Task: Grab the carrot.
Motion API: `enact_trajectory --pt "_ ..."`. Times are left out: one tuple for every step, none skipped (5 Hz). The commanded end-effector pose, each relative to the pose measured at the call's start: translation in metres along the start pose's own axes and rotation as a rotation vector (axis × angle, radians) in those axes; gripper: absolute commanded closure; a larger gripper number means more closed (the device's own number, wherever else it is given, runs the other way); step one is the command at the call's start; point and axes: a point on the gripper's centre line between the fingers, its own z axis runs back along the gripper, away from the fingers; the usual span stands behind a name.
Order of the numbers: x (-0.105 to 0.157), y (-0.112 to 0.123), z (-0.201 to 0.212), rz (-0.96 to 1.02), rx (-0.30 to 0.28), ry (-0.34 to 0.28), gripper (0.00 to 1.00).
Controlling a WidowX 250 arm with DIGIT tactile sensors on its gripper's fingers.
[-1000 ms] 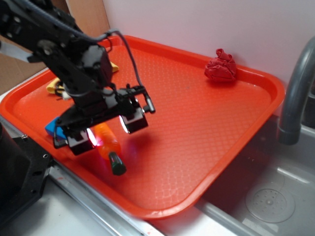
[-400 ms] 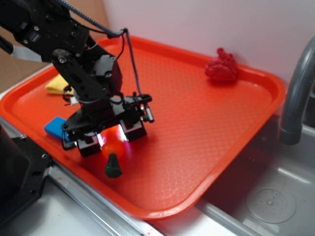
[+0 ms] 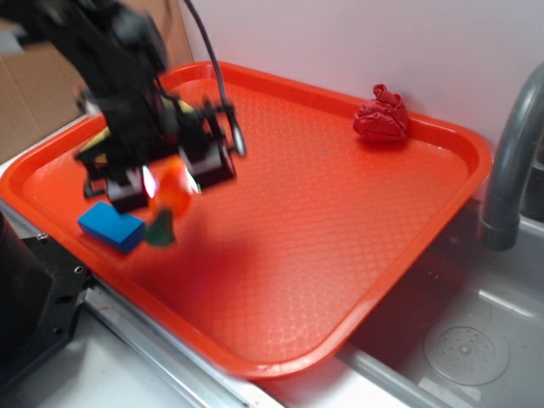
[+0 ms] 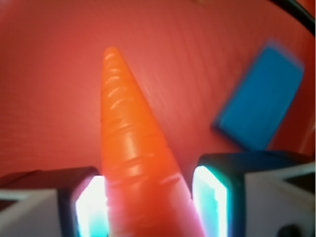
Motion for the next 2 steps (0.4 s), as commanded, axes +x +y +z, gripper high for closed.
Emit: enact_trajectory --pt "0.061 -0.015 0.083 -0.260 -0.195 0.148 1.00" --pt "0.078 -0.014 0.109 -0.396 -0.199 0.204 1.00"
